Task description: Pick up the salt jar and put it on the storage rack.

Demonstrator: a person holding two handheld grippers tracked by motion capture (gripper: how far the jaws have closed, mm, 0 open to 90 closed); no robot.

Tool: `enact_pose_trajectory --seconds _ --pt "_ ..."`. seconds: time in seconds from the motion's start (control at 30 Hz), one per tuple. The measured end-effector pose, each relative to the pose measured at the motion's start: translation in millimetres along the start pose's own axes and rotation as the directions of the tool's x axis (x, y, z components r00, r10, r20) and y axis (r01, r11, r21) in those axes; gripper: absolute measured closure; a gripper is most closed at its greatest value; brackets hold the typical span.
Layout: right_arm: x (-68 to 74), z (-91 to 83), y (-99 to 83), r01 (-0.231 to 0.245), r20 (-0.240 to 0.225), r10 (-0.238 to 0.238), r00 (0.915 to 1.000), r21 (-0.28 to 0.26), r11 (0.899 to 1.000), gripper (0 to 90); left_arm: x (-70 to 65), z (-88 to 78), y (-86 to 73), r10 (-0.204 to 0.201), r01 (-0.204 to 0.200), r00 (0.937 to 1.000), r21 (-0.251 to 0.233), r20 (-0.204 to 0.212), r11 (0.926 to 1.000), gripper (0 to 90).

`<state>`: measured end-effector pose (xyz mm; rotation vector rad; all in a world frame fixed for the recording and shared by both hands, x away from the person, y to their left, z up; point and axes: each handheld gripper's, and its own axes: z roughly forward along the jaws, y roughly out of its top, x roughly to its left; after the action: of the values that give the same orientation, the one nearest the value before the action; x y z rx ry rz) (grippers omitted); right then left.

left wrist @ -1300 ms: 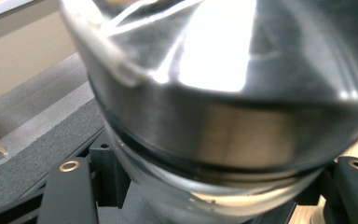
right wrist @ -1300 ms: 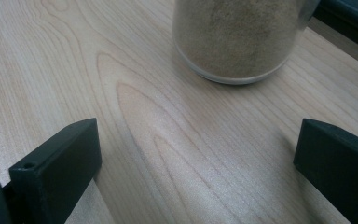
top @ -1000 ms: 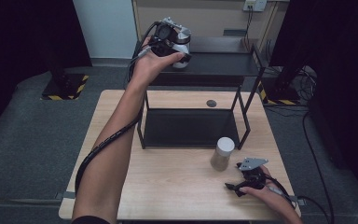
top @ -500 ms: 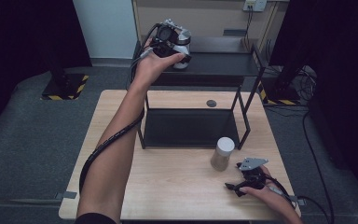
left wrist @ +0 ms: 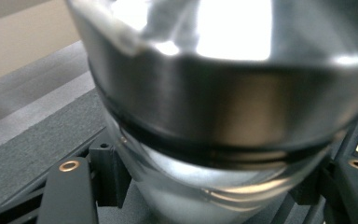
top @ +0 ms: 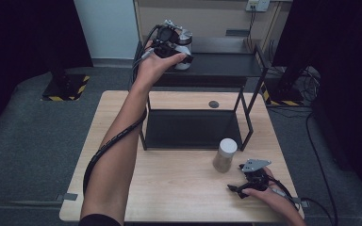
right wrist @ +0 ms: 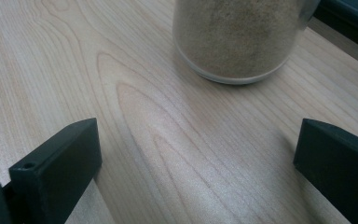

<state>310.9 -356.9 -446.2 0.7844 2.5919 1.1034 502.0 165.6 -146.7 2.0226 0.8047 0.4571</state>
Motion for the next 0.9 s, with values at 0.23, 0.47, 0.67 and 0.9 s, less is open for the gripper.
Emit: enact_pose_trajectory --seconds 0.23,0.47,0.67,0.9 --pt "0.0 0.0 0.0 0.0 0.0 0.0 1.0 0.0 1.0 1.5 1.1 0.0 0.8 0.003 -0.003 1.0 0.004 0.004 1.0 29.4" --pt "0.0 0.0 0.0 0.0 0.0 0.0 1.0 0.0 1.0 1.5 0.5 -0.4 -1.1 0.015 -0.015 0.9999 0.002 0.002 0.9999 28.0" --pt "0.1 0.0 0.0 0.001 0.0 -0.001 1.0 0.0 1.0 1.5 -0.4 -4.8 -7.4 0.03 -0.03 0.9995 -0.019 -0.005 0.9994 10.4" --pt "0.1 0.0 0.1 0.001 0.0 -0.001 1.0 0.0 1.0 1.5 -0.9 -13.6 -11.5 0.047 -0.048 0.9988 -0.034 -0.009 0.9983 4.2"
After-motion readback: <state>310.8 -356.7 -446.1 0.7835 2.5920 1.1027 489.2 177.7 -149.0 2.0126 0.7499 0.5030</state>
